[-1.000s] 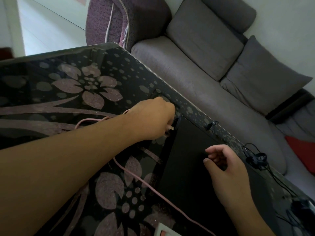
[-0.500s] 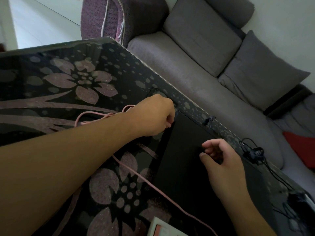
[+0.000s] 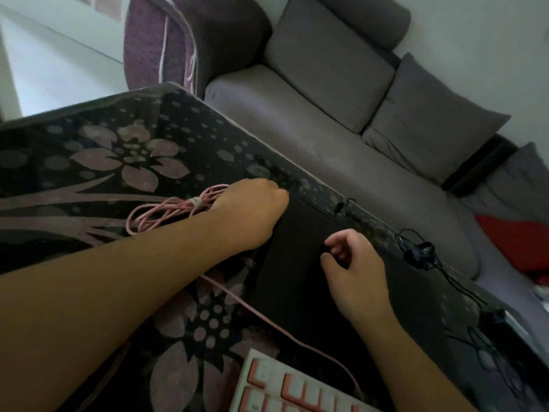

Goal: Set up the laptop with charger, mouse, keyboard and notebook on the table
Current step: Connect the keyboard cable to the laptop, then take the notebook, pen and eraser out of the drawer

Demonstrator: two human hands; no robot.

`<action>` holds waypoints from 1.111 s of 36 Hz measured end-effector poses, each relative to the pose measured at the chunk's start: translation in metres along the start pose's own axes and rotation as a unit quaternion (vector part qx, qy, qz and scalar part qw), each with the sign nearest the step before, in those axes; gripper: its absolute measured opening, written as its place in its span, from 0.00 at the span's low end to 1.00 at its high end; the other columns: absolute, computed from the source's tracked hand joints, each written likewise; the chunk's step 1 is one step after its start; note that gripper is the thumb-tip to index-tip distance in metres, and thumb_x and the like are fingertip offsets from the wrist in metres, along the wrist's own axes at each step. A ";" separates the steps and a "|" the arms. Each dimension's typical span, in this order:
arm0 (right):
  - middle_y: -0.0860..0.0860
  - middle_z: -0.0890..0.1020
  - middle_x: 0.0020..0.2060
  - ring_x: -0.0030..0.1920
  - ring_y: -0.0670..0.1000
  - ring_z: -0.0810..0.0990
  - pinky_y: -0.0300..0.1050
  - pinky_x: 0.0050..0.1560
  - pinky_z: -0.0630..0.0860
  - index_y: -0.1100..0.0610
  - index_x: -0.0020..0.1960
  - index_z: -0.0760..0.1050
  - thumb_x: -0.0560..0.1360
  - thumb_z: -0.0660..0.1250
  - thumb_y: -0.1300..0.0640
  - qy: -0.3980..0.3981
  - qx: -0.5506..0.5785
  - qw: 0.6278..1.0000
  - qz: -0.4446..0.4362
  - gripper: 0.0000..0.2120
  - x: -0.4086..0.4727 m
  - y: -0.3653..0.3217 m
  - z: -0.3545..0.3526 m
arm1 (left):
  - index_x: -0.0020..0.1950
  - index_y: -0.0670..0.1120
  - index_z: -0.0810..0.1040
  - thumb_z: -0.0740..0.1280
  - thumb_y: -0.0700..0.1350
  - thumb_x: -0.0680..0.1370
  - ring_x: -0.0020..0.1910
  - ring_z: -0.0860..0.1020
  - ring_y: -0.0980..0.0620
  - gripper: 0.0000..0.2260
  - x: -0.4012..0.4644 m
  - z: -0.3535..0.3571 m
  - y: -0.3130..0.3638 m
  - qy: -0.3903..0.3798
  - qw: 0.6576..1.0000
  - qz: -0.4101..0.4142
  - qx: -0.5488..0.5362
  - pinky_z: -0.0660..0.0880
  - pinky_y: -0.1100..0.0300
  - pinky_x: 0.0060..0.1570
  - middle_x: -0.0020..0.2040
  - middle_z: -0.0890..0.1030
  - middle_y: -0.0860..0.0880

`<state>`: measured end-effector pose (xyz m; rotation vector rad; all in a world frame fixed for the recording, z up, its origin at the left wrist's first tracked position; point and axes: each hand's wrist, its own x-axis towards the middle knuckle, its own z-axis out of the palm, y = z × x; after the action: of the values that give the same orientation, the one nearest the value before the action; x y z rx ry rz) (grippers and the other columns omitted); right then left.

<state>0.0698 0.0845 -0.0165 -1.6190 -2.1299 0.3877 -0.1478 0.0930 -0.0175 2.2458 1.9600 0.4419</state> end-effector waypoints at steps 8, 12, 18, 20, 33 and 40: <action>0.39 0.66 0.72 0.74 0.40 0.62 0.47 0.76 0.66 0.43 0.77 0.67 0.82 0.67 0.47 -0.113 -0.065 0.990 -0.055 0.25 -0.041 0.013 -0.031 | 0.78 0.45 0.60 0.74 0.47 0.76 0.75 0.67 0.43 0.36 -0.058 -0.010 0.064 -0.045 0.997 0.008 0.069 0.71 0.49 0.73 0.77 0.62 0.40; 0.33 0.56 0.79 0.80 0.40 0.52 0.51 0.81 0.58 0.35 0.80 0.60 0.78 0.72 0.41 -0.210 -0.051 0.976 0.004 0.35 -0.079 0.035 -0.066 | 0.84 0.47 0.50 0.65 0.51 0.84 0.83 0.55 0.45 0.34 -0.090 0.000 0.074 -0.105 0.994 0.002 0.006 0.65 0.47 0.79 0.84 0.49 0.43; 0.37 0.57 0.79 0.80 0.42 0.56 0.46 0.80 0.62 0.38 0.81 0.59 0.74 0.78 0.48 -0.182 -0.111 0.972 0.095 0.42 -0.131 0.076 -0.115 | 0.85 0.51 0.50 0.67 0.63 0.80 0.83 0.53 0.50 0.41 -0.115 -0.013 0.059 -0.160 0.980 -0.046 -0.109 0.61 0.49 0.81 0.84 0.45 0.53; 0.40 0.62 0.77 0.78 0.45 0.61 0.46 0.78 0.65 0.42 0.80 0.62 0.72 0.80 0.47 -0.138 -0.127 0.973 0.137 0.43 -0.140 0.090 -0.124 | 0.84 0.53 0.54 0.73 0.62 0.76 0.80 0.61 0.51 0.44 -0.118 -0.019 0.050 -0.153 0.976 -0.072 -0.139 0.66 0.50 0.78 0.83 0.52 0.53; 0.53 0.75 0.59 0.52 0.50 0.79 0.50 0.54 0.83 0.53 0.58 0.74 0.63 0.85 0.45 -0.097 -0.064 0.947 0.300 0.31 -0.142 0.117 -0.131 | 0.73 0.52 0.74 0.83 0.53 0.67 0.56 0.80 0.58 0.36 -0.120 -0.014 0.053 -0.127 0.967 -0.162 -0.152 0.79 0.55 0.63 0.59 0.81 0.56; 0.54 0.69 0.74 0.69 0.52 0.74 0.47 0.66 0.75 0.56 0.81 0.62 0.71 0.80 0.44 -0.062 -0.058 0.966 0.246 0.47 -0.152 0.116 -0.139 | 0.75 0.50 0.74 0.83 0.53 0.69 0.56 0.80 0.59 0.36 -0.120 -0.016 0.050 -0.102 0.959 -0.162 -0.207 0.78 0.57 0.63 0.59 0.82 0.58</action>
<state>0.2702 -0.0351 0.0239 -2.2464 -1.8408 0.5358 -0.1194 -0.0343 -0.0038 1.6152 1.8704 0.5004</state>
